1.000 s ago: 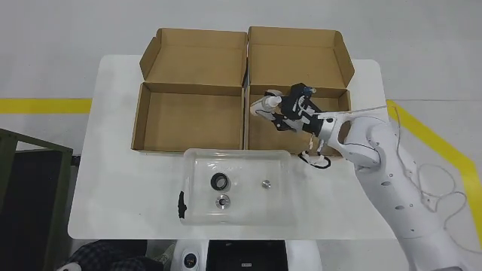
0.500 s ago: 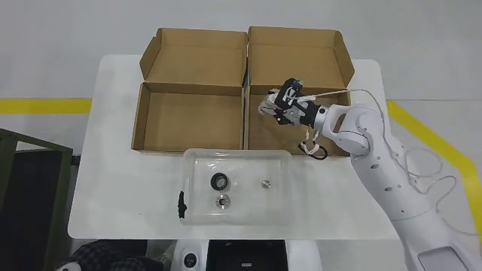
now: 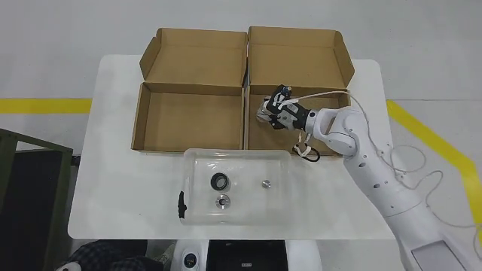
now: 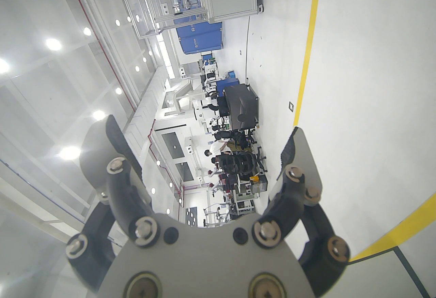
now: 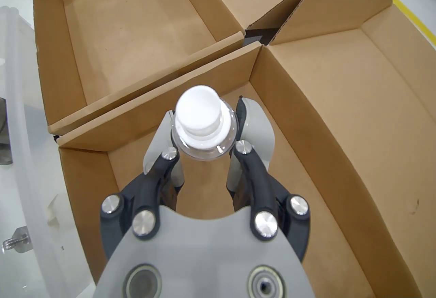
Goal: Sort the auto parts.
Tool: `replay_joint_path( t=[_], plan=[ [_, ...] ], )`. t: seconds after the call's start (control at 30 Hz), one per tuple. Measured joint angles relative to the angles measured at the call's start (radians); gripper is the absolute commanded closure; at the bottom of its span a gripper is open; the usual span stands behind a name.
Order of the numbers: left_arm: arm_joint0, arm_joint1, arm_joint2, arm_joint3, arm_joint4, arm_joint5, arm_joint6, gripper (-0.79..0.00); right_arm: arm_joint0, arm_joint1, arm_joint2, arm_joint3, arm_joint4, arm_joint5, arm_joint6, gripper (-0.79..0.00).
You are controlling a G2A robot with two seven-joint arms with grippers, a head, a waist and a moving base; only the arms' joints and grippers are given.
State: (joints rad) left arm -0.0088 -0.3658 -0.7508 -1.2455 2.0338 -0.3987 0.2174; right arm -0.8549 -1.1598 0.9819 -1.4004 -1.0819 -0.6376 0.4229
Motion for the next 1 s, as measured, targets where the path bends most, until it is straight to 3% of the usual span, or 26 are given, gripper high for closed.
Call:
replay_joint_path(
  t=[0.03, 0.07, 0.1, 0.4, 0.8, 1.0],
  plan=[
    [0.000, 0.000, 0.000, 0.000, 0.000, 0.000, 0.000, -0.785, 0.000, -0.001, -0.003, 0.001, -0.001, 0.000, 0.000, -0.613],
    [0.000, 0.000, 0.000, 0.000, 0.000, 0.000, 0.000, -0.785, 0.000, -0.001, -0.004, 0.003, -0.002, 0.001, 0.000, -0.763],
    [0.000, 0.000, 0.000, 0.000, 0.000, 0.000, 0.000, -0.785, 0.001, -0.002, -0.005, 0.004, -0.004, 0.002, 0.001, -0.785],
    [0.000, 0.000, 0.000, 0.000, 0.000, 0.000, 0.000, -0.785, -0.010, 0.006, 0.029, -0.050, 0.003, -0.006, 0.019, -0.785],
    [0.000, 0.000, 0.000, 0.000, 0.000, 0.000, 0.000, -0.785, -0.111, 0.045, 0.160, -0.332, -0.025, -0.035, 0.088, -0.785],
    [0.000, 0.000, 0.000, 0.000, 0.000, 0.000, 0.000, -0.785, -0.167, 0.061, 0.190, -0.459, -0.011, -0.108, 0.141, -0.785]
  ],
)
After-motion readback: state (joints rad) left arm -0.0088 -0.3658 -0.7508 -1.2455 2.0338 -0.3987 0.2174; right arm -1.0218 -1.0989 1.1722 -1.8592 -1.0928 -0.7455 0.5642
